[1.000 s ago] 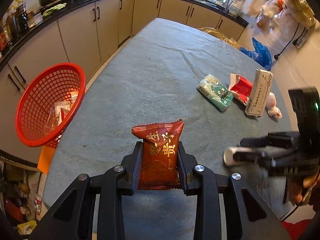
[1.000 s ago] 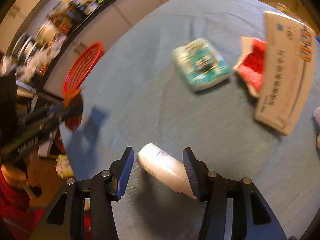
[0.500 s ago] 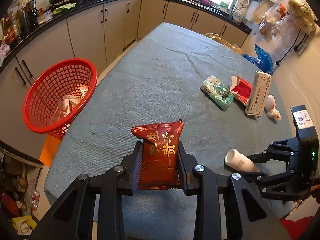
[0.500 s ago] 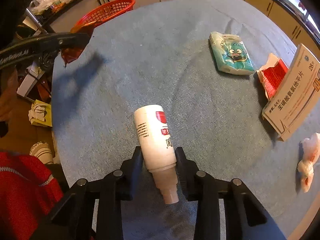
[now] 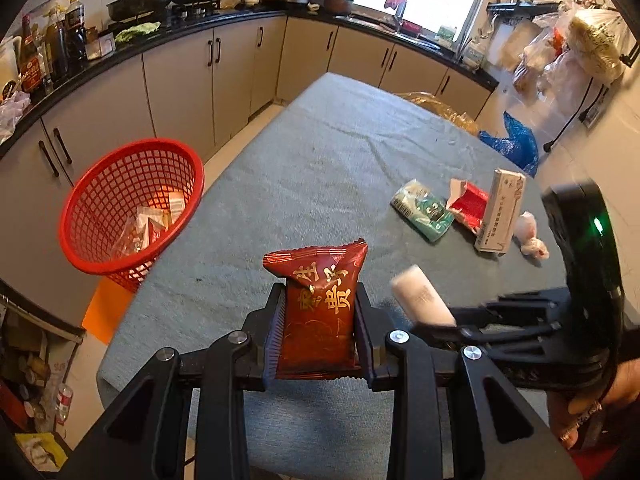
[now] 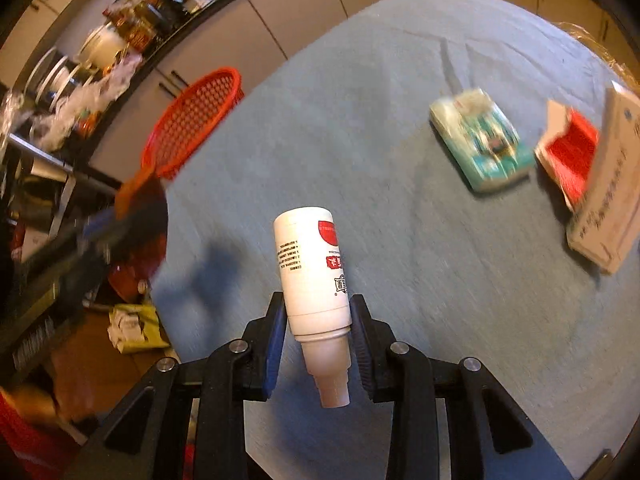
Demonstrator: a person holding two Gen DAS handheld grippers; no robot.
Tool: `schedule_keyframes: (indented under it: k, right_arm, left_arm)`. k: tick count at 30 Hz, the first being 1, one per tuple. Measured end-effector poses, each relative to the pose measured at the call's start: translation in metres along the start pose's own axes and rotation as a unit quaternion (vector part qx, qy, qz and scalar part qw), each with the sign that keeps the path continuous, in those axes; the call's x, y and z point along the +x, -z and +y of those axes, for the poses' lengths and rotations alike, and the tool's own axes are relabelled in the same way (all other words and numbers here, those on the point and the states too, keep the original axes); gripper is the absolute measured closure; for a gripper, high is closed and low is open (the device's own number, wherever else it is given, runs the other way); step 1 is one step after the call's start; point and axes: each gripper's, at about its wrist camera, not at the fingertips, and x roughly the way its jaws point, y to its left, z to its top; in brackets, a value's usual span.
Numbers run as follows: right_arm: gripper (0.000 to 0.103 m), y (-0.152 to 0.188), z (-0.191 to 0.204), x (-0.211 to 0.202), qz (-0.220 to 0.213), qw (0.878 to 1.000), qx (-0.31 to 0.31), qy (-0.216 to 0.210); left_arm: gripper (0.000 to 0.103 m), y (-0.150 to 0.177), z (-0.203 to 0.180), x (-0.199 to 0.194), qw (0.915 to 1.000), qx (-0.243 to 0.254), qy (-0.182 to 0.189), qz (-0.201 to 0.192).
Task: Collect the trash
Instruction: 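Carry the chip bag and spray bottle to the wastebasket and release both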
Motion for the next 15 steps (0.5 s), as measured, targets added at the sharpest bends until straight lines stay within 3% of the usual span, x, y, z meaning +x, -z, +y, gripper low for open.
schedule_keyframes:
  k: [7, 15]
  right_arm:
    - [0.069, -0.022, 0.044, 0.002, 0.001, 1.0, -0.002, 0.019]
    - [0.069, -0.035, 0.068, 0.009, 0.008, 0.999, -0.02, 0.025]
  left_arm:
    - [0.073, 0.003, 0.021, -0.015, 0.9998, 0.004, 0.001, -0.02]
    - [0.073, 0.008, 0.054, -0.025, 0.9992, -0.025, -0.006, -0.03]
